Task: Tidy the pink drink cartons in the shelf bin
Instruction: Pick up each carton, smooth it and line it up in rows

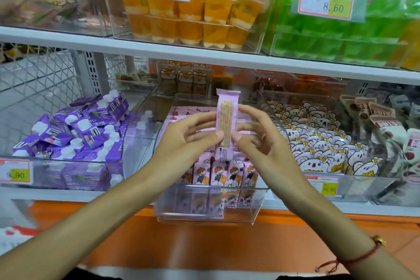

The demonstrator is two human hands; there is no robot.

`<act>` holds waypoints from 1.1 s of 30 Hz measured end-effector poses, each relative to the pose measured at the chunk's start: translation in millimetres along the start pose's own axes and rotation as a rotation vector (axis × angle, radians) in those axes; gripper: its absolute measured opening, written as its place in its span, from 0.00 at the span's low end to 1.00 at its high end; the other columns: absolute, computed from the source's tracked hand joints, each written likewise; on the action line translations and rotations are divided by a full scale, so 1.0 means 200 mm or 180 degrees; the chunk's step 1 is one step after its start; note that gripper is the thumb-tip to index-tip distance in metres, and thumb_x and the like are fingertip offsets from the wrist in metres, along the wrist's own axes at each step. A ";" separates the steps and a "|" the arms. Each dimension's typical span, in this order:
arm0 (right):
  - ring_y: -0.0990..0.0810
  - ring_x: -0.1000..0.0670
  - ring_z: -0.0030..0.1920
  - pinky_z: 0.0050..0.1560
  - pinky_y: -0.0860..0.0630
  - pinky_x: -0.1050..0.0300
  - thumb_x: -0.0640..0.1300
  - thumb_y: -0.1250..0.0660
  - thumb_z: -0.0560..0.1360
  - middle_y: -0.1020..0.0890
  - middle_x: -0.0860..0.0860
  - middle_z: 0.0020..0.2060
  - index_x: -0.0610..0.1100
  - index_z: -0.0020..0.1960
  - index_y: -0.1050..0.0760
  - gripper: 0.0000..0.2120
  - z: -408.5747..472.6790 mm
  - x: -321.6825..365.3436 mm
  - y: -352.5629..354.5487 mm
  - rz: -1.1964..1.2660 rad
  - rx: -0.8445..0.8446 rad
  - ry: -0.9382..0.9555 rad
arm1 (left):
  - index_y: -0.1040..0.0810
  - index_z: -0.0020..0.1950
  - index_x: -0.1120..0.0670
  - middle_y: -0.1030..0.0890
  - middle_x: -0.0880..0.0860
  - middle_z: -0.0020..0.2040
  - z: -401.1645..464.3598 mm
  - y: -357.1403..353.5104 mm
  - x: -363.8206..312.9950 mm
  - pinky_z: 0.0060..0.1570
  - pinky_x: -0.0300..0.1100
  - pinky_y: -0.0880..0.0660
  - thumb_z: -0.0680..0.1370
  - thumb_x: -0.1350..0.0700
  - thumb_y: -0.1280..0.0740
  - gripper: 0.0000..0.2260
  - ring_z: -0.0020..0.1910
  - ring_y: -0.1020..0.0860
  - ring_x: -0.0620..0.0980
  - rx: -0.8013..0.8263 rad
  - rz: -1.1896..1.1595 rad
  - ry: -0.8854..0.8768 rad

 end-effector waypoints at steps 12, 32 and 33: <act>0.23 0.53 0.58 0.60 0.27 0.55 0.38 0.29 0.74 0.21 0.52 0.53 0.50 0.53 0.28 0.14 -0.02 0.06 -0.02 -0.0298 0.0132 0.0442 | 0.23 0.56 0.43 0.18 0.41 0.55 -0.02 0.01 -0.01 0.59 0.32 0.27 0.69 0.58 0.28 0.18 0.58 0.21 0.40 0.0128 0.0113 -0.0387; 0.19 0.58 0.52 0.50 0.22 0.64 0.45 0.29 0.72 0.18 0.56 0.51 0.48 0.58 0.26 0.16 -0.01 0.04 0.06 0.0080 -0.0470 0.0107 | 0.22 0.57 0.40 0.20 0.41 0.56 -0.04 0.05 -0.03 0.56 0.40 0.22 0.68 0.46 0.28 0.18 0.56 0.20 0.45 -0.0353 -0.0070 -0.0192; 0.18 0.58 0.51 0.49 0.23 0.66 0.47 0.29 0.70 0.18 0.55 0.52 0.48 0.58 0.26 0.17 0.00 0.03 0.09 0.0209 -0.0612 0.0035 | 0.21 0.56 0.41 0.19 0.41 0.54 -0.04 0.03 -0.03 0.55 0.38 0.22 0.68 0.47 0.29 0.16 0.54 0.19 0.44 -0.0270 -0.0052 -0.0210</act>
Point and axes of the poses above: each hand's wrist, its own z-axis towards the middle knuckle, its own y-axis out of the back of the hand, x = y × z, the point moved 7 cm from there along z, towards the middle knuckle
